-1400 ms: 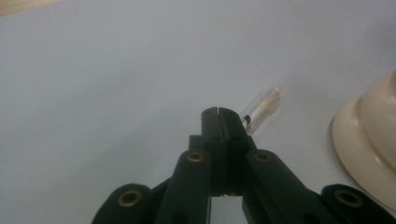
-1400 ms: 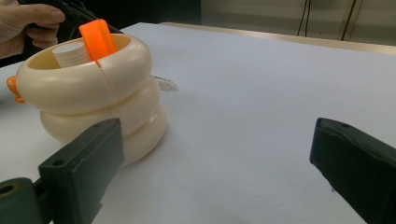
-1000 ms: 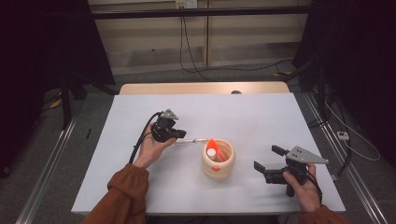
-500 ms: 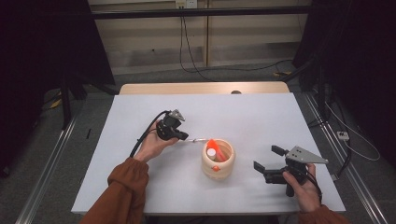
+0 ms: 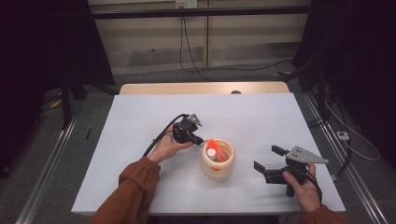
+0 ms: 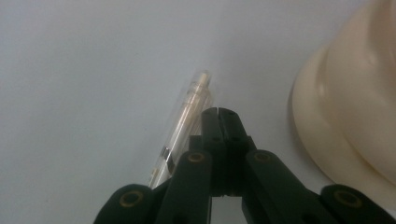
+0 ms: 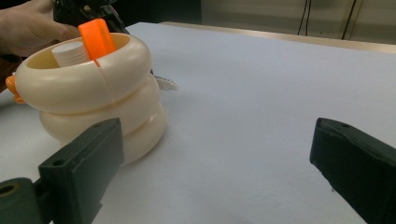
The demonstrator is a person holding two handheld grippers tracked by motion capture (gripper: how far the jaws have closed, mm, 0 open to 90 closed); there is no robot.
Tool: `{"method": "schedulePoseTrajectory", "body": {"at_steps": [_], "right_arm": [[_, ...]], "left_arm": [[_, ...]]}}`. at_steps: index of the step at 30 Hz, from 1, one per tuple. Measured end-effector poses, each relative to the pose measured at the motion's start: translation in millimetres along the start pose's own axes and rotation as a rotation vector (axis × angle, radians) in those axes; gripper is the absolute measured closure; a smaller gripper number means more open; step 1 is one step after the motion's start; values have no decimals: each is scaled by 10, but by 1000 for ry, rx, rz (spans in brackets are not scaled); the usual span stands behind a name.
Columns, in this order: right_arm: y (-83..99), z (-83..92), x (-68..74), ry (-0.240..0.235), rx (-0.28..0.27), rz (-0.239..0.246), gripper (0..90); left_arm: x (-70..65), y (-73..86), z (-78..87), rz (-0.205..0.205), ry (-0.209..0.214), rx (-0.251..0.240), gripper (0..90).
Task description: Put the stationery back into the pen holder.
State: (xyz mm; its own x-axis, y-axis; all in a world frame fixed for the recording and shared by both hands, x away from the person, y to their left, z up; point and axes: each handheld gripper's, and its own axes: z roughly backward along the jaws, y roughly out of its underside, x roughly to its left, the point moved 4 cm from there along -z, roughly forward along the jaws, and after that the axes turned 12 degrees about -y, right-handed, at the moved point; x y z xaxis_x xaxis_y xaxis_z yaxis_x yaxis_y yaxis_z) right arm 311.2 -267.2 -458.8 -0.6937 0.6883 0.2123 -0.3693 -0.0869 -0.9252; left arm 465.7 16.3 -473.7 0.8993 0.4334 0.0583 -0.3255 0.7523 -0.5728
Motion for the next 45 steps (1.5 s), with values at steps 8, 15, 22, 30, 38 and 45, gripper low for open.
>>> {"method": "schedulePoseTrajectory", "body": {"at_steps": [8, 15, 22, 30, 38, 45], "right_arm": [[-1, 2, 1, 1, -1, 1, 27], [-1, 0, 4, -1, 1, 2, 27], [1, 0, 0, 0, 0, -1, 27], [0, 4, -3, 1, -2, 0, 27], [-1, 5, 0, 1, -1, 0, 27], [-1, 4, -2, 3, -2, -1, 27]], "left_arm": [[19, -11, -110, 24, -12, 12, 900], [74, -29, -139, 57, -44, 4, 900], [125, -36, -164, 86, -70, -7, 900], [114, -27, -138, 95, -48, -15, 900], [98, -67, 51, 65, -36, -62, 897], [185, 16, 245, 71, -46, -85, 619]]}}
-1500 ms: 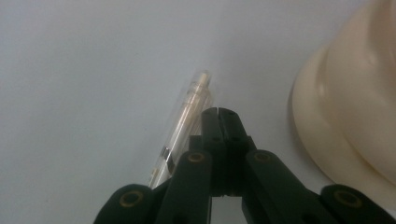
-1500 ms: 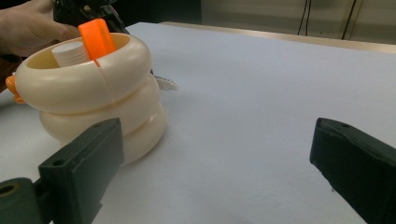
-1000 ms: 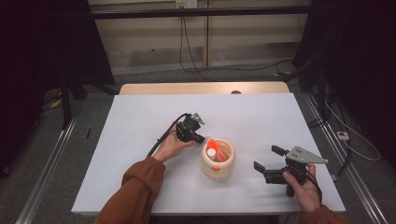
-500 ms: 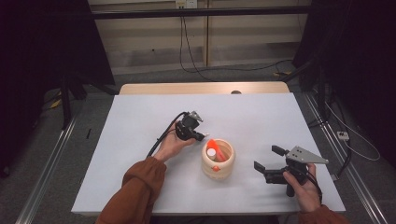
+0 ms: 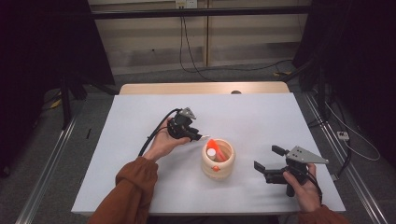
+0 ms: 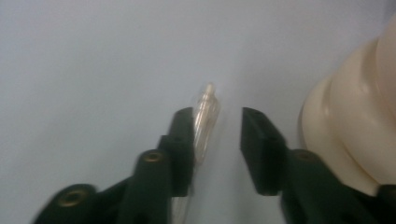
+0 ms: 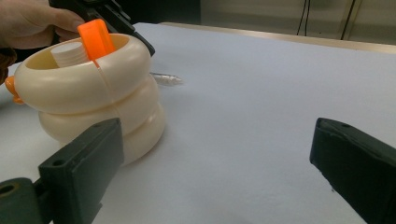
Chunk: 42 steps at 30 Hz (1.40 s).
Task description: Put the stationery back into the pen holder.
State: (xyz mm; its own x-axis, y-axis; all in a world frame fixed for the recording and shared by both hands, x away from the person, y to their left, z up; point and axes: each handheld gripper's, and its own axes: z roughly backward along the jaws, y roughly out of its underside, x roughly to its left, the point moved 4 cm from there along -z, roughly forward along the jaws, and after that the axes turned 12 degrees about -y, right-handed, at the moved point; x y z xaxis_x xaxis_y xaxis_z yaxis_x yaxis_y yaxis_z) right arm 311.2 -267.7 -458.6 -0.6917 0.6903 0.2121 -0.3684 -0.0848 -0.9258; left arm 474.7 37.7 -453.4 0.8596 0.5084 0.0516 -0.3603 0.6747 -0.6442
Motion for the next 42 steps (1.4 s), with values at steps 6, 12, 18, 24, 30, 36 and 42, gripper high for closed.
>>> {"method": "schedulePoseTrajectory", "body": {"at_steps": [6, 12, 18, 24, 30, 36, 42], "right_arm": [[-1, -3, 1, 1, 0, 0, 27], [0, -6, -1, 0, 2, 1, 27], [-1, -4, 0, 0, 0, -1, 27], [-1, -2, 1, 0, 0, -1, 27], [0, -6, 3, -1, 1, -1, 27], [-1, -3, 1, 0, 0, 0, 27], [1, -8, 4, -2, 4, 2, 27]], "left_arm": [[134, 121, 133, 29, -56, 3, 324], [227, 179, 205, 76, -81, -7, 152], [243, 233, 190, 37, -91, 51, 127], [259, 307, 105, -8, -121, 134, 186], [226, 344, 27, -56, -140, 212, 208], [246, 366, -5, -71, -128, 248, 455], [238, 346, -16, -67, -74, 272, 609]]}}
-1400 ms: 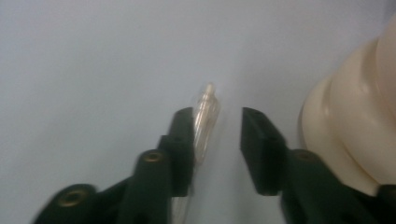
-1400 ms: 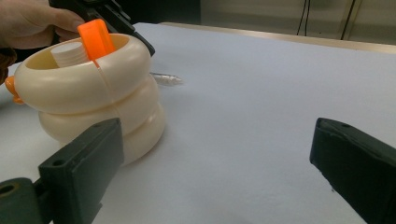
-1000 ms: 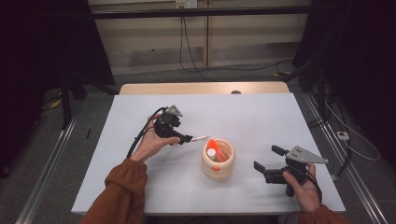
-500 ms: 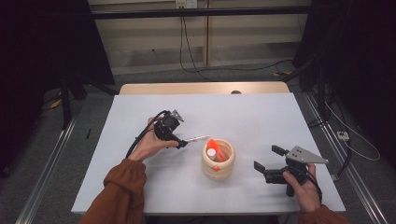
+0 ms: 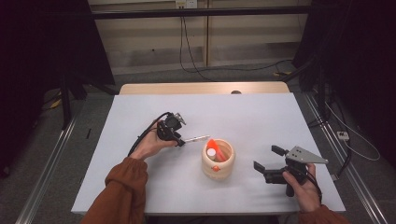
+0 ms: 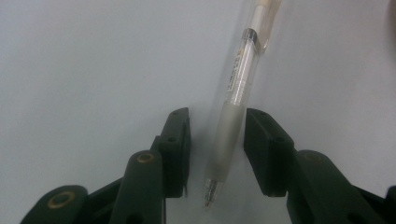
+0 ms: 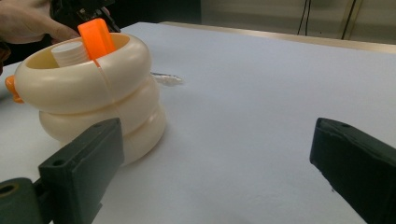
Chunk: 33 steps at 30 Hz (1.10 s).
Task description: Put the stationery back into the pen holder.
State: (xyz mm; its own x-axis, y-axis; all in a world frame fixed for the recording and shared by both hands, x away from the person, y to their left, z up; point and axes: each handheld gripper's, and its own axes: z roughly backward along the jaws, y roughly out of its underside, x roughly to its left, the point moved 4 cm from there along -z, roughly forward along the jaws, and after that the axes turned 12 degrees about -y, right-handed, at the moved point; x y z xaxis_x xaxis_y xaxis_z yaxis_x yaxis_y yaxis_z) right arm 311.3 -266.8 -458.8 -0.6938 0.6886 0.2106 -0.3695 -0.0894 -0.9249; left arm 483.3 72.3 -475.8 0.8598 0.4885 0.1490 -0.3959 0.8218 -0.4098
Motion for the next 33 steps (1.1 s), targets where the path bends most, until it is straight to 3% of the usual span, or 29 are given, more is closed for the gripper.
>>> {"method": "schedulePoseTrajectory", "body": {"at_steps": [1, 8, 16, 19, 24, 33], "right_arm": [[0, -2, 1, 0, 1, 1, 27], [0, -10, 0, -1, 1, -2, 27], [-1, -15, 3, -3, 2, -1, 27], [-2, -9, 3, -3, 1, 3, 27], [-1, -5, -3, -3, 1, 0, 27], [-4, 1, -2, -2, -2, 1, 27]], "left_arm": [[11, -8, 1, -19, 12, 14, 609], [10, -48, -16, -35, 24, 23, 630], [-19, -95, -27, -46, 52, 33, 787], [-39, -115, -20, -61, 33, 52, 800], [-26, -104, -16, -38, 50, 41, 802], [28, -81, 92, -8, 39, 3, 802]]}}
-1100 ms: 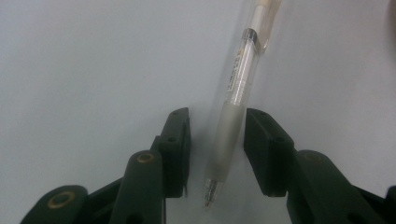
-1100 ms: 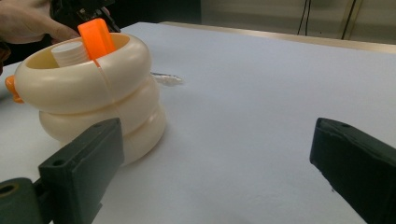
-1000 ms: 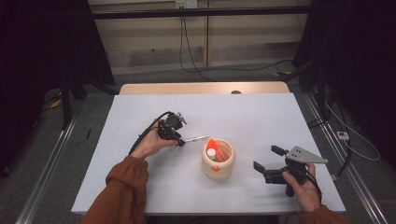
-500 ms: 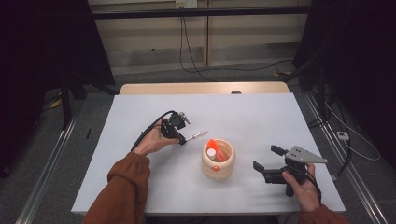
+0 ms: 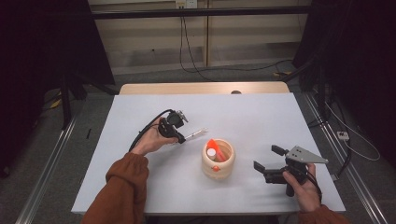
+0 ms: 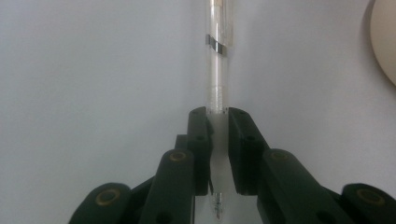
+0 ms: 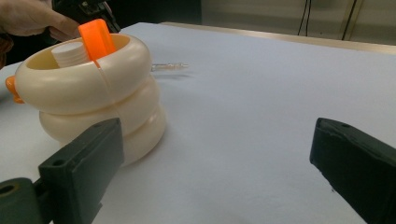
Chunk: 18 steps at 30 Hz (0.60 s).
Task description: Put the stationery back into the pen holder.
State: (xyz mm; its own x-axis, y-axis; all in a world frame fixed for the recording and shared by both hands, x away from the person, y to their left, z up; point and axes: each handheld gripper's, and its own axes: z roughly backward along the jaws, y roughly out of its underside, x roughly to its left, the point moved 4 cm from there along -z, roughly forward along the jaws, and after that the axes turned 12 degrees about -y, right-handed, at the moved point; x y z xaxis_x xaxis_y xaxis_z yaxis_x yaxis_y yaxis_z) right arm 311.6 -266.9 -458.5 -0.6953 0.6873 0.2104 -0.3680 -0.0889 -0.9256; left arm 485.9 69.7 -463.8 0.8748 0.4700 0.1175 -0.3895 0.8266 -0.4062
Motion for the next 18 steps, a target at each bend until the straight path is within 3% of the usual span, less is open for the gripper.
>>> {"method": "schedulePoseTrajectory", "body": {"at_steps": [5, 16, 17, 18], "right_arm": [[-5, -2, 1, -2, -3, -2, 27], [-53, 10, 23, 5, -13, 20, 24], [-53, 6, 25, 4, -13, 20, 24], [-52, 3, 26, 4, -12, 21, 23]], "left_arm": [[28, 18, 136, 44, 7, -56, 801], [26, 138, 508, 82, 43, -155, 802], [16, 142, 525, 108, 41, -170, 802], [35, 159, 549, 79, 40, -159, 802]]}}
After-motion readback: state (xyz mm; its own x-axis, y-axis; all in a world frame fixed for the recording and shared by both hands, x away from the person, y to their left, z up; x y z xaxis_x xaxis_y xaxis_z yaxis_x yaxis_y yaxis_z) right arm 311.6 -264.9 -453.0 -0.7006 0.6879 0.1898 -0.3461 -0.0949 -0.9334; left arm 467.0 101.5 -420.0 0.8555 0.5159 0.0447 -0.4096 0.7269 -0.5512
